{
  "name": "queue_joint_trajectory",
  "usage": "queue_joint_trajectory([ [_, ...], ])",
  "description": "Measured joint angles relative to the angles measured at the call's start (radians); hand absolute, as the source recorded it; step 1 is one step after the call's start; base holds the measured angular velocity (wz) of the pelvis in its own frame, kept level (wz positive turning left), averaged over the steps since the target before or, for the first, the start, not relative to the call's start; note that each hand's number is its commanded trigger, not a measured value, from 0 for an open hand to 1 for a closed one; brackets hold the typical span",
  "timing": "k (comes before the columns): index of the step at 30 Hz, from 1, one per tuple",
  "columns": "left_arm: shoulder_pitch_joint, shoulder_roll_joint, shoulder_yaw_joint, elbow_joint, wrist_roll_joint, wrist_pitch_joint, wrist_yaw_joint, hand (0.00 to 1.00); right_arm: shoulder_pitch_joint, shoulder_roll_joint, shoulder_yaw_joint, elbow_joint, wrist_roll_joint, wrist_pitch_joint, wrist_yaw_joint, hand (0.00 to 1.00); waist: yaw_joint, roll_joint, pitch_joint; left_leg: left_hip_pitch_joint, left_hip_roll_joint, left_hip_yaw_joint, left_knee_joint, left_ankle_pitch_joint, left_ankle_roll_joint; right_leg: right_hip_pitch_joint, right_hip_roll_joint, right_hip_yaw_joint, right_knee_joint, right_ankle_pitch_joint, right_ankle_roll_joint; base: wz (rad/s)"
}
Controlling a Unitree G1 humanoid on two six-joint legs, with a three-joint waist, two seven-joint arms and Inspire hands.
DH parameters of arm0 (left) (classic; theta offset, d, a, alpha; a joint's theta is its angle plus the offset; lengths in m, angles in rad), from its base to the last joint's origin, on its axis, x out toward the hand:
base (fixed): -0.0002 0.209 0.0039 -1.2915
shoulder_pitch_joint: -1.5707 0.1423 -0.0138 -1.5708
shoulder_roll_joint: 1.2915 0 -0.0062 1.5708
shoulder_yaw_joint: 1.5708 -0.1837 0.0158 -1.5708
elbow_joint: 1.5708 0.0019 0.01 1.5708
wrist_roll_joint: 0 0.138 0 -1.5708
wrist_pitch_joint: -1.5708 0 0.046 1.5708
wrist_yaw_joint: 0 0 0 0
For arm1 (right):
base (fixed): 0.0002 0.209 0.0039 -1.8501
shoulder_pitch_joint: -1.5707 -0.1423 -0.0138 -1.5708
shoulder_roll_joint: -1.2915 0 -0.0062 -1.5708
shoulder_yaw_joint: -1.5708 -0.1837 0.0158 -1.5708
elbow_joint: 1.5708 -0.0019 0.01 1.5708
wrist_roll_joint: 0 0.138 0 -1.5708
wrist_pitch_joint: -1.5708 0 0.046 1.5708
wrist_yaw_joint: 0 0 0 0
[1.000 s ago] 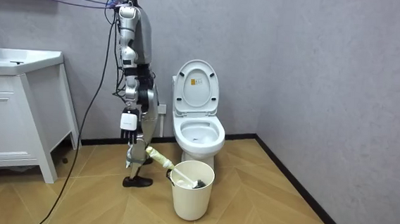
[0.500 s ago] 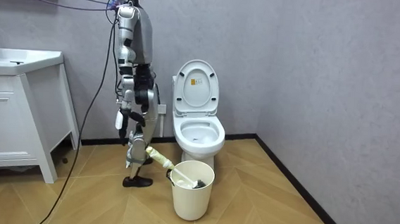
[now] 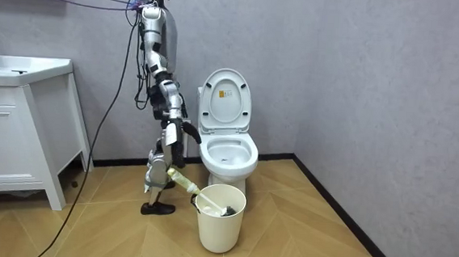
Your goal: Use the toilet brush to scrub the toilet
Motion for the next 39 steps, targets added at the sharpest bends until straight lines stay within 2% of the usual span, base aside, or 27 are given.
queue_joint_trajectory([
  [2, -0.003, 0.005, -0.012, 0.000, 0.000, -0.001, 0.000, 0.00, -0.019, -0.006, 0.034, -0.001, -0.023, -0.001, 0.001, 0.00, 0.001, -0.004, 0.0002, -0.024, 0.000, -0.002, 0.011, 0.000, 0.000, -0.020, -0.001, -0.004, 0.005, 0.002, 0.000, 0.06],
  [4, -0.016, 0.015, -0.029, 0.002, -0.001, -0.006, 0.000, 0.00, -0.031, -0.009, 0.079, 0.002, -0.064, -0.011, 0.006, 0.00, 0.003, -0.007, 0.0053, -0.051, 0.000, -0.012, 0.026, 0.000, 0.000, -0.029, -0.002, -0.015, 0.004, 0.007, 0.000, 0.13],
  [6, -0.022, 0.025, -0.040, 0.002, -0.001, -0.019, 0.000, 0.00, -0.031, -0.012, 0.104, 0.003, -0.081, -0.012, 0.021, 0.00, 0.016, -0.013, 0.0070, -0.065, 0.002, -0.015, 0.031, 0.000, 0.000, -0.038, -0.001, -0.020, 0.002, 0.011, -0.001, 0.07],
  [8, -0.026, 0.029, -0.042, 0.002, -0.002, -0.033, 0.000, 0.00, -0.031, -0.020, 0.108, 0.004, -0.114, -0.014, 0.029, 0.00, 0.020, -0.010, 0.0071, -0.082, 0.001, -0.020, 0.042, 0.000, 0.000, -0.046, -0.003, -0.030, 0.003, 0.013, -0.001, 0.10],
  [10, -0.030, 0.038, -0.043, 0.002, -0.004, -0.053, 0.000, 0.00, -0.046, -0.033, 0.108, 0.013, -0.135, -0.033, 0.030, 0.00, 0.023, -0.002, 0.0072, -0.119, -0.001, -0.025, 0.064, 0.000, 0.000, -0.072, -0.008, -0.048, 0.005, 0.018, 0.001, 0.09],
  [13, -0.042, 0.050, -0.054, 0.001, -0.014, -0.056, 0.000, 0.00, -0.078, -0.043, 0.136, 0.043, -0.169, -0.039, 0.024, 0.00, 0.020, 0.004, 0.0055, -0.160, 0.001, -0.033, 0.077, 0.001, 0.001, -0.105, -0.006, -0.056, 0.007, 0.025, -0.001, 0.07],
  [15, -0.078, 0.054, -0.054, 0.002, -0.030, -0.057, 0.000, 0.00, -0.117, -0.052, 0.158, 0.111, -0.189, -0.040, 0.026, 0.00, 0.024, 0.007, 0.0076, -0.210, 0.000, -0.056, 0.102, 0.002, 0.003, -0.139, -0.008, -0.077, 0.021, 0.028, -0.002, 0.26],
  [17, -0.110, 0.057, -0.083, 0.002, -0.051, -0.059, 0.001, 0.00, -0.141, -0.068, 0.208, 0.141, -0.187, -0.040, 0.027, 0.00, 0.049, 0.010, 0.0095, -0.246, 0.000, -0.055, 0.115, 0.007, 0.004, -0.182, -0.011, -0.079, 0.046, 0.028, -0.003, 0.07],
  [19, -0.162, 0.060, -0.120, 0.003, -0.086, -0.066, 0.001, 0.00, -0.197, -0.085, 0.243, 0.191, -0.193, -0.043, 0.041, 0.00, 0.052, 0.020, 0.0163, -0.320, 0.000, -0.064, 0.163, 0.007, 0.005, -0.244, -0.016, -0.091, 0.081, 0.028, -0.003, 0.13],
  [23, -0.244, 0.071, -0.165, 0.025, -0.165, -0.093, 0.003, 0.00, -0.279, -0.107, 0.290, 0.286, -0.196, -0.049, 0.070, 0.00, 0.082, 0.023, 0.0199, -0.438, 0.001, -0.065, 0.216, 0.011, 0.011, -0.367, -0.024, -0.105, 0.148, 0.027, -0.007, 0.02],
  [25, -0.297, 0.071, -0.203, 0.034, -0.190, -0.100, 0.007, 0.00, -0.308, -0.126, 0.328, 0.323, -0.194, -0.052, 0.082, 0.00, 0.101, 0.030, 0.0287, -0.504, -0.001, -0.069, 0.245, 0.015, 0.017, -0.435, -0.032, -0.105, 0.189, 0.027, -0.007, 0.02],
  [27, -0.330, 0.070, -0.226, 0.046, -0.200, -0.105, 0.014, 0.00, -0.321, -0.135, 0.343, 0.333, -0.183, -0.052, 0.093, 0.00, 0.105, 0.038, 0.0364, -0.555, -0.003, -0.078, 0.261, 0.020, 0.022, -0.483, -0.040, -0.113, 0.212, 0.027, -0.007, 0.11],
  [30, -0.364, 0.071, -0.233, 0.061, -0.216, -0.110, 0.026, 0.00, -0.330, -0.135, 0.344, 0.336, -0.172, -0.051, 0.109, 0.00, 0.113, 0.038, 0.0368, -0.629, -0.018, -0.082, 0.273, 0.038, 0.026, -0.564, -0.053, -0.115, 0.245, 0.027, -0.007, 0.08],
  [36, -0.384, 0.071, -0.291, 0.055, -0.280, -0.109, 0.097, 0.00, -0.347, -0.139, 0.386, 0.364, -0.146, -0.038, 0.113, 0.00, 0.130, 0.041, 0.0387, -0.728, -0.022, -0.085, 0.303, 0.049, 0.030, -0.671, -0.070, -0.127, 0.292, 0.026, -0.009, 0.04],
  [38, -0.389, 0.071, -0.311, 0.054, -0.281, -0.108, 0.112, 0.00, -0.359, -0.141, 0.394, 0.365, -0.141, -0.033, 0.112, 0.00, 0.130, 0.044, 0.0413, -0.761, -0.024, -0.089, 0.317, 0.049, 0.030, -0.706, -0.073, -0.128, 0.313, 0.026, -0.010, 0.05],
  [39, -0.401, 0.069, -0.323, 0.054, -0.281, -0.108, 0.116, 0.00, -0.363, -0.143, 0.403, 0.364, -0.139, -0.031, 0.112, 0.00, 0.128, 0.049, 0.0452, -0.779, -0.034, -0.094, 0.328, 0.049, 0.031, -0.725, -0.078, -0.131, 0.328, 0.022, -0.011, 0.10],
])
